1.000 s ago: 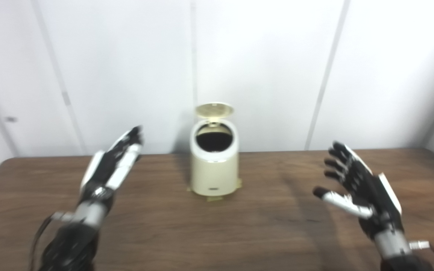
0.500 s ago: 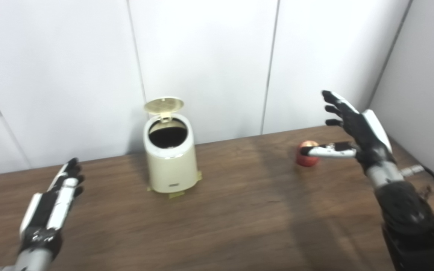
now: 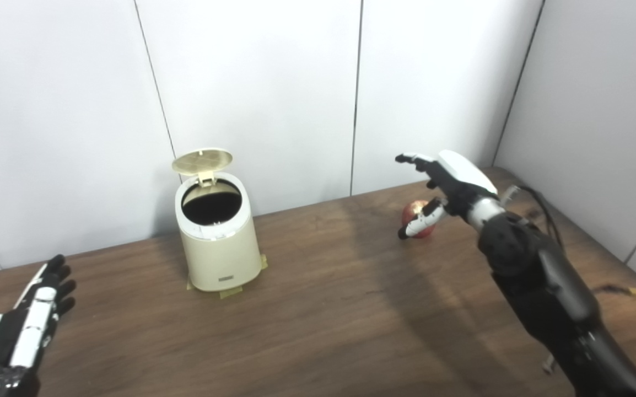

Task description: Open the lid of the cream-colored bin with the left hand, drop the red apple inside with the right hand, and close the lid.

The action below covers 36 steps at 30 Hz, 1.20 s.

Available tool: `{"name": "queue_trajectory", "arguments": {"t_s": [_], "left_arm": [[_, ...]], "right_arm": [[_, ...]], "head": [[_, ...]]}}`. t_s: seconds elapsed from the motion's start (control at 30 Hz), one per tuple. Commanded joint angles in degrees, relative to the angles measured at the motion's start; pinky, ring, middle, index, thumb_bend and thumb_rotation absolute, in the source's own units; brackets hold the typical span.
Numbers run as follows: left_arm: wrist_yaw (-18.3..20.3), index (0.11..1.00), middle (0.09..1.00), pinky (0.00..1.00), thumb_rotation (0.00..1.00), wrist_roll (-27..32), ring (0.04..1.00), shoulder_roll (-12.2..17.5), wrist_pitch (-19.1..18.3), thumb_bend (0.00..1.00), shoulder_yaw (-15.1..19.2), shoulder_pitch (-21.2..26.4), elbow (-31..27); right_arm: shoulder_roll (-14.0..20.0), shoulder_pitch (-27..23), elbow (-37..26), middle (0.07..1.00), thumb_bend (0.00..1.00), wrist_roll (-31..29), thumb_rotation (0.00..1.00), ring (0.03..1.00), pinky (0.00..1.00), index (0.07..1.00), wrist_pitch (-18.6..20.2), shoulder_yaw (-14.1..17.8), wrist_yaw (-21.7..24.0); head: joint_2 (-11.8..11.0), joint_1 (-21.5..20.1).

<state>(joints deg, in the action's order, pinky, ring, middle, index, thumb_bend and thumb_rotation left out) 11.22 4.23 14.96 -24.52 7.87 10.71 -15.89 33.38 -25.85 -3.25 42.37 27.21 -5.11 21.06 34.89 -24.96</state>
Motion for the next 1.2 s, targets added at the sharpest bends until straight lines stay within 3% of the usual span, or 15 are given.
{"name": "queue_trajectory", "arguments": {"t_s": [0.0,0.07,0.2,0.37,0.6,0.77,1.17], "left_arm": [[0.33,0.993,0.983,0.95,0.92,1.28,0.963,1.19,-0.17,0.39,0.09,1.94,-2.34],[0.10,0.992,0.983,0.97,0.92,1.72,0.965,1.34,-0.83,0.38,0.40,2.18,-2.34],[0.30,0.998,0.989,0.99,0.90,2.59,0.974,1.78,-1.20,0.38,0.69,2.55,-2.07],[-0.63,0.955,0.949,0.95,0.87,1.82,0.948,2.50,-2.23,0.42,0.16,2.05,-2.76],[-1.24,0.955,0.954,0.95,0.86,2.00,0.950,2.58,-2.35,0.42,-0.35,1.44,-3.26],[-1.59,0.959,0.954,0.96,0.85,2.79,0.954,2.78,-2.35,0.39,-0.54,1.44,-3.91],[-2.69,0.968,0.960,0.97,0.85,4.03,0.964,3.56,-2.36,0.38,-1.12,0.70,-4.85]], "right_arm": [[2.75,-5.17,1.65,0.938,0.96,2.99,0.12,0.945,0.88,0.885,-0.40,-1.21,0.88],[3.11,-6.89,4.53,0.940,0.96,4.03,0.13,0.954,0.91,0.887,-0.46,-3.23,1.31],[3.47,-8.78,7.72,0.939,0.98,5.06,0.13,0.955,0.87,0.888,-0.55,-5.58,1.83],[4.58,-11.10,12.39,0.937,0.97,7.73,0.12,0.975,0.88,0.871,-1.97,-9.43,1.72],[5.40,-13.28,16.07,0.938,0.97,9.47,0.14,1.000,0.91,0.861,-2.34,-12.08,2.08],[6.00,-13.87,18.06,0.920,0.96,9.11,0.15,0.979,0.92,0.860,-3.05,-12.84,3.34],[5.48,-12.84,23.39,0.836,0.95,7.63,0.15,0.841,0.72,0.809,-5.40,-12.73,1.10]], "head": [[0.05,-0.08],[0.08,-0.67],[0.07,-1.23],[0.16,-1.50],[0.40,-1.58],[0.60,-1.72],[1.27,-1.74]]}}
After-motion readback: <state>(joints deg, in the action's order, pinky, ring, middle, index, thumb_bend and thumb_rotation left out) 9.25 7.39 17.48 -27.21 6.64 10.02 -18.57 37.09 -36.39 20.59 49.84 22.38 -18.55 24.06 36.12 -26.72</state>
